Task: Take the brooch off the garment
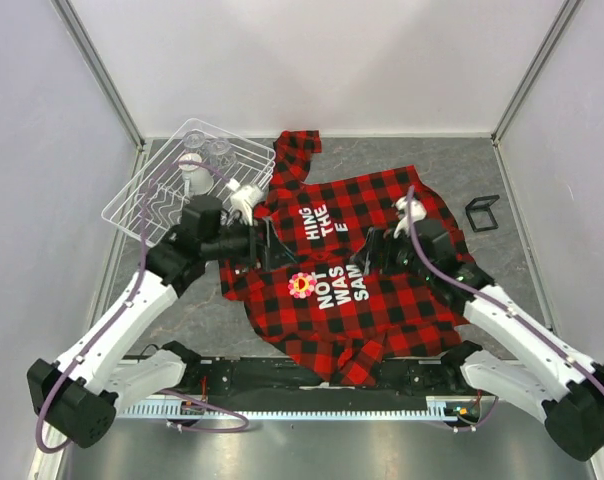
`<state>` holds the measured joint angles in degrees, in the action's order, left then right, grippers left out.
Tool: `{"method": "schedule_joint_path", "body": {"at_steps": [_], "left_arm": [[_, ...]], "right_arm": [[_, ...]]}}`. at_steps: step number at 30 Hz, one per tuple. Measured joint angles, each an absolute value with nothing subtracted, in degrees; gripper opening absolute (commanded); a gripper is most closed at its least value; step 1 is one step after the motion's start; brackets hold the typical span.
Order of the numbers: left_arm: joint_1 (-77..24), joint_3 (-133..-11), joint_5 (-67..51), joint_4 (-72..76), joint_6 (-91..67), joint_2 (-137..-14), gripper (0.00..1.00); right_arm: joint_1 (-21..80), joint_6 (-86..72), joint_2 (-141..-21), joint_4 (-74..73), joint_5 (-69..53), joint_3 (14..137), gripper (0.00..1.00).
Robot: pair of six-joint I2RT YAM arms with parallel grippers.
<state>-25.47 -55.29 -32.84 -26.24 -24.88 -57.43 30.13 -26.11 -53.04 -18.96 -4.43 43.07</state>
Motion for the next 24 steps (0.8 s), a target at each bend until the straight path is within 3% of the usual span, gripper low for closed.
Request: {"method": "schedule_joint_path", "body": {"at_steps": [4, 7, 10, 11, 17, 24], "left_arm": [[-33.43, -47.48, -29.98, -22.0, -25.47, -57.65, 0.74], [-39.51, -40.97, -25.74, -18.41, -25.85, -57.76, 0.66], [-43.4, -37.06, -21.37, -15.42, -26.09, -59.4, 0.54], [-44.25, -36.82, -20.43, -14.74, -26.15, -60.64, 0.52], [-49.5, -38.37, -10.63, -10.57, -25.61, -72.99, 0.61], [-52.49, -43.07, -0.32, -10.09, -24.36, -82.13, 0.69]], "right_arm": [[35.59, -31.81, -56.69, -10.35, -8.47, 33.45, 0.97], [41.56, -34.89, -60.49, -2.35, -8.99, 28.69, 0.86], [45.45, -37.21, -65.43, 4.97, -8.56, 26.48, 0.6], [46.0, -38.0, -67.0, 7.4, -8.34, 25.82, 0.46], [46.13, -41.5, -68.25, 13.45, -4.38, 23.16, 0.29], [45.89, -41.91, -63.44, 13.76, 1.17, 22.33, 0.23]]}}
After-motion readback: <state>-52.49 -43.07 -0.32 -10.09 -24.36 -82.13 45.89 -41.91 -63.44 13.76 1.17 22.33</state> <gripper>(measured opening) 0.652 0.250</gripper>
